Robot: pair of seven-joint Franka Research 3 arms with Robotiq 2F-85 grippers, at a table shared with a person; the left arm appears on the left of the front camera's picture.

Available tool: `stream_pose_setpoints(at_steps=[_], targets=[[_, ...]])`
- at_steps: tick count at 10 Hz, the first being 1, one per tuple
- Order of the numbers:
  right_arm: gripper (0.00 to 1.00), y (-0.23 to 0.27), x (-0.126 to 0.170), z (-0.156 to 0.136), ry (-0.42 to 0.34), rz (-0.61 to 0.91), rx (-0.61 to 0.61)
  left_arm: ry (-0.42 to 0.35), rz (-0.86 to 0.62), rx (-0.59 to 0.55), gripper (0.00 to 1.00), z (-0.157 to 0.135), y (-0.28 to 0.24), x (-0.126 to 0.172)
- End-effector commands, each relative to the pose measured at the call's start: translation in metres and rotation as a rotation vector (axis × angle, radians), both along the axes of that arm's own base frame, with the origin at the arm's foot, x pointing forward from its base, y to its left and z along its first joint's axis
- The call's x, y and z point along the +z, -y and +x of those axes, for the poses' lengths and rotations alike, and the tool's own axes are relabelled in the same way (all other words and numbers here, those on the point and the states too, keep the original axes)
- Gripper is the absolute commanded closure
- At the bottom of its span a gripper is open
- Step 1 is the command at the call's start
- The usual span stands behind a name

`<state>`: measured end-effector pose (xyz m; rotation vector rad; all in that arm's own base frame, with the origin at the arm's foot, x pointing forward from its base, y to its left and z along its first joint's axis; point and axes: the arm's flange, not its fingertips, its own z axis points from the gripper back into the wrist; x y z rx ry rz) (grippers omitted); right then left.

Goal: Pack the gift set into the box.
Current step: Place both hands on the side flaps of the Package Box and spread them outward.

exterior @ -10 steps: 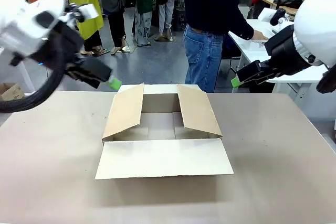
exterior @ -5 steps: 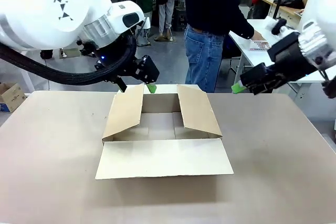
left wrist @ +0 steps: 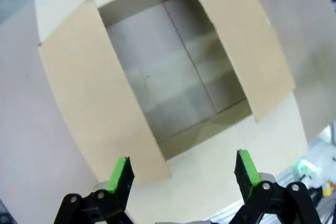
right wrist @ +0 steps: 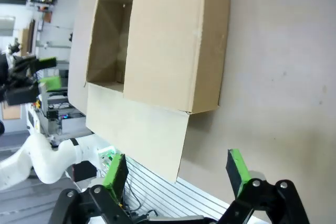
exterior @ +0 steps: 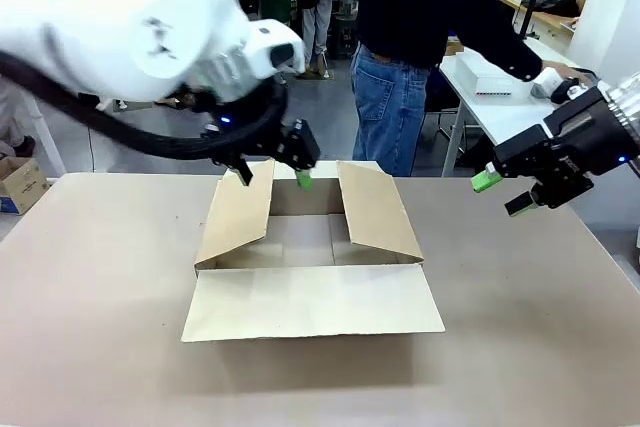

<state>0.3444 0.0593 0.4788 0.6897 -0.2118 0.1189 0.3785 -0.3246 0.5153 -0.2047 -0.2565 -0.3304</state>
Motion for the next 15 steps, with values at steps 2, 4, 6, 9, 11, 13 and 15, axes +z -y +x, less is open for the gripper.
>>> stream_pose_setpoints(at_steps=[2, 4, 6, 9, 11, 13, 15], targets=[[0.00, -0.003, 0.000, 0.002, 0.055, -0.012, 0.030, -0.133, 0.165, 0.204, 0.00, 0.056, 0.051, -0.018], [0.00, -0.003, 0.000, 0.002, 0.055, -0.012, 0.030, -0.098, 0.266, 0.323, 0.00, 0.068, 0.054, -0.039], [0.00, -0.003, 0.000, 0.002, 0.055, -0.012, 0.030, -0.084, 0.319, 0.368, 0.00, 0.074, 0.053, -0.052], [0.00, -0.003, 0.000, 0.002, 0.055, -0.012, 0.030, -0.049, 0.409, 0.417, 0.00, 0.079, 0.047, -0.072], [0.00, -0.003, 0.000, 0.002, 0.055, -0.012, 0.030, -0.095, 0.300, 0.342, 0.00, 0.075, 0.039, -0.076], [0.00, -0.003, 0.000, 0.002, 0.055, -0.012, 0.030, -0.079, 0.362, 0.378, 0.00, 0.079, 0.045, -0.077], [0.00, -0.003, 0.000, 0.002, 0.055, -0.012, 0.030, -0.079, 0.362, 0.378, 0.00, 0.079, 0.045, -0.077]])
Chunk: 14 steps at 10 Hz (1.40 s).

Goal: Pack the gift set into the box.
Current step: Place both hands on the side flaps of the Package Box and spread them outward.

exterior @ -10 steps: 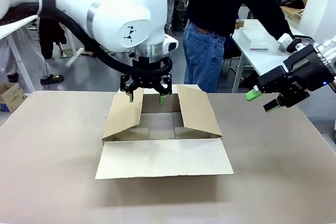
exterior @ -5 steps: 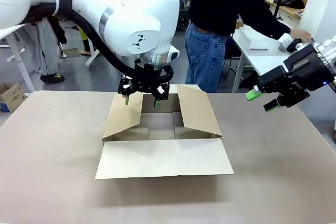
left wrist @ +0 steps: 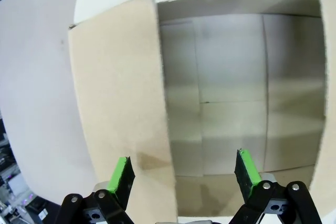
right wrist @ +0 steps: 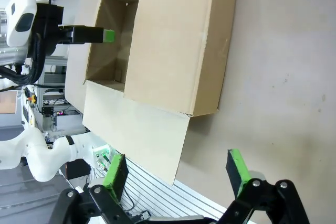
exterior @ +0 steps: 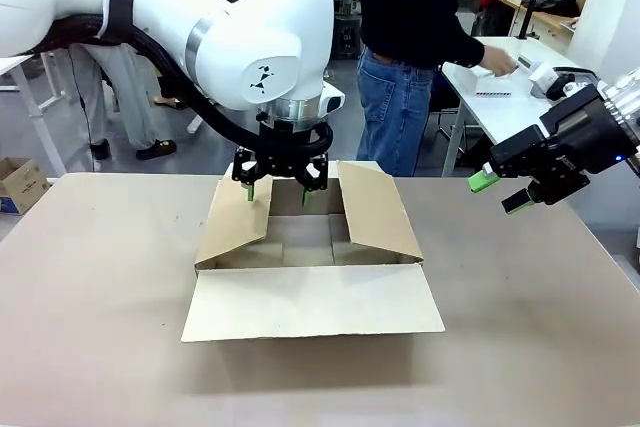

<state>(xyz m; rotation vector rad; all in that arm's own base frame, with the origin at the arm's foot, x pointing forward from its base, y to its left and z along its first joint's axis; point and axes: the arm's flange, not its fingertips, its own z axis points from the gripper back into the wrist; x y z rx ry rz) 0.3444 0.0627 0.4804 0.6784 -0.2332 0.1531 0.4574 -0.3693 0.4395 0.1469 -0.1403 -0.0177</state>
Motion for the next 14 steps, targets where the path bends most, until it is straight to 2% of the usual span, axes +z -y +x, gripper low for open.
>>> stream_pose_setpoints(at_steps=[1, 2, 6, 8, 10, 12, 14], targets=[[0.00, 0.000, -0.001, 0.002, 0.023, 0.001, 0.007, 0.003, -0.027, -0.015, 0.00, -0.001, 0.004, 0.003], [0.00, 0.000, -0.001, 0.002, 0.023, 0.001, 0.007, -0.007, -0.021, 0.030, 0.00, 0.003, 0.000, -0.002], [0.00, 0.000, -0.001, 0.002, 0.023, 0.001, 0.007, -0.002, 0.008, 0.065, 0.00, 0.008, -0.004, -0.004], [0.00, 0.000, -0.001, 0.002, 0.023, 0.001, 0.007, 0.005, 0.080, 0.132, 0.00, 0.009, -0.003, -0.007], [0.00, 0.000, -0.001, 0.002, 0.023, 0.001, 0.007, 0.039, 0.135, 0.221, 0.00, 0.006, -0.004, -0.008], [0.00, 0.000, -0.001, 0.002, 0.023, 0.001, 0.007, 0.044, 0.209, 0.260, 0.00, 0.003, -0.012, -0.007], [0.00, 0.000, -0.001, 0.002, 0.023, 0.001, 0.007, 0.096, 0.194, 0.294, 0.00, -0.002, -0.030, 0.002]])
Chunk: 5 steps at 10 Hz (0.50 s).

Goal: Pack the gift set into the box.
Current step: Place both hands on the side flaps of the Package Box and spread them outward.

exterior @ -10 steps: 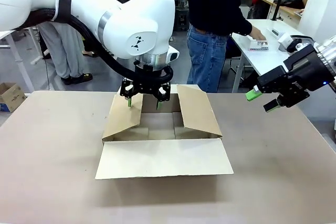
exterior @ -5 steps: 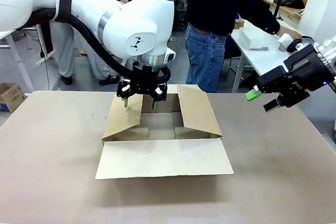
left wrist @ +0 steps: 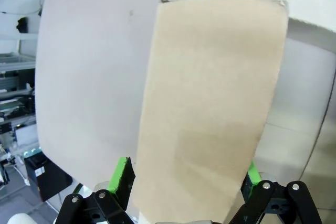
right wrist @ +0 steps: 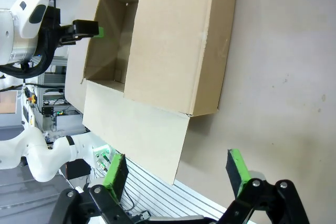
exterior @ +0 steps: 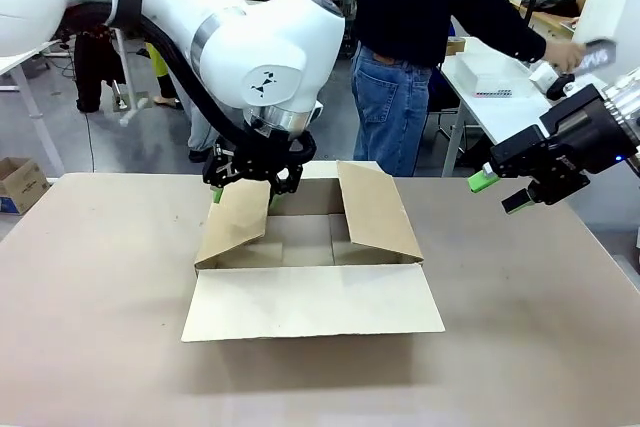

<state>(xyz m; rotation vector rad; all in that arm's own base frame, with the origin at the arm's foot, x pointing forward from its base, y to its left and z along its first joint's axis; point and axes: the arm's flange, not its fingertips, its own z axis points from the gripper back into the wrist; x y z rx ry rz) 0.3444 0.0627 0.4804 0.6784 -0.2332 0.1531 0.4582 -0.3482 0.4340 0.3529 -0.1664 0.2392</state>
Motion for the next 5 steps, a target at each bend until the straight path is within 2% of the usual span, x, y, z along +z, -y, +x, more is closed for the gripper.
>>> stream_pose_setpoints(at_steps=[1, 5], targets=[[0.00, 0.000, -0.001, 0.002, 0.023, 0.001, 0.007, 0.078, 0.003, 0.044, 0.00, -0.006, -0.019, 0.013], [0.00, 0.000, -0.001, 0.002, 0.023, 0.001, 0.007, 0.095, -0.025, 0.112, 0.00, -0.003, -0.067, 0.029]])
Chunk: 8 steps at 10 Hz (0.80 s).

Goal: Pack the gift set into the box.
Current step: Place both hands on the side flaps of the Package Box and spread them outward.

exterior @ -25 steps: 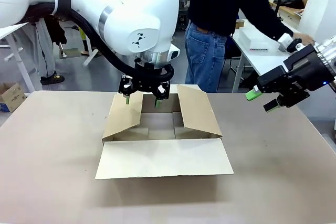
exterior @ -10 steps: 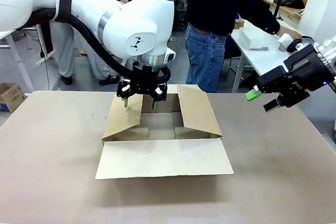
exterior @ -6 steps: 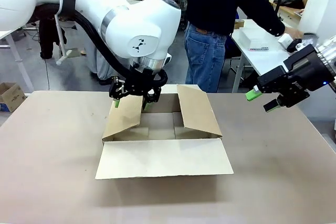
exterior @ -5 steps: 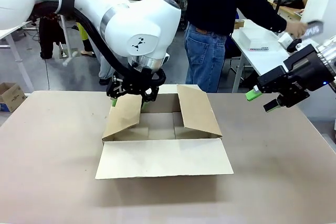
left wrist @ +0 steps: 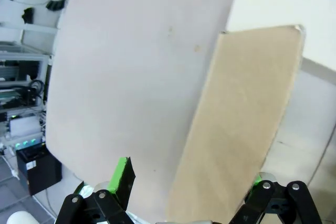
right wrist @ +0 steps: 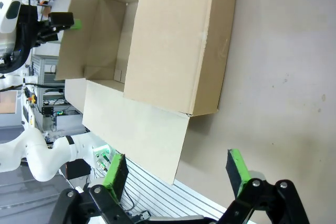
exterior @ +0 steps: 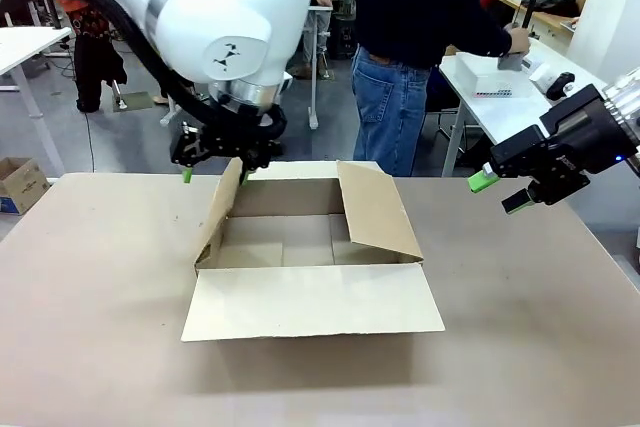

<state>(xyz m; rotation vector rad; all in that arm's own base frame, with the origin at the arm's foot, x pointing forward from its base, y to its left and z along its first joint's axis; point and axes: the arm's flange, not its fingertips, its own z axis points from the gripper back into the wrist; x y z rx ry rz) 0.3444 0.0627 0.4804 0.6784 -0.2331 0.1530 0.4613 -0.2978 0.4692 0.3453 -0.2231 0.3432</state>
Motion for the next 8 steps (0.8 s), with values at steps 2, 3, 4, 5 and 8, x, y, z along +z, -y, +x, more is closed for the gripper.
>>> stream_pose_setpoints(at_steps=[2, 3, 4, 5, 8], targets=[[0.00, 0.000, -0.001, 0.002, 0.023, 0.001, 0.007, -0.040, -0.087, 0.034, 0.00, 0.008, -0.051, -0.014], [0.00, 0.000, -0.001, 0.002, 0.023, 0.001, 0.007, -0.042, -0.147, -0.002, 0.00, 0.008, -0.074, -0.015], [0.00, 0.000, -0.001, 0.002, 0.023, 0.001, 0.007, -0.035, -0.211, 0.010, 0.00, 0.006, -0.100, -0.017], [0.00, 0.000, -0.001, 0.002, 0.023, 0.001, 0.007, -0.037, -0.271, -0.009, 0.00, 0.004, -0.126, -0.021], [0.00, 0.000, -0.001, 0.002, 0.023, 0.001, 0.007, -0.061, -0.465, -0.171, 0.00, 0.003, -0.190, -0.048]])
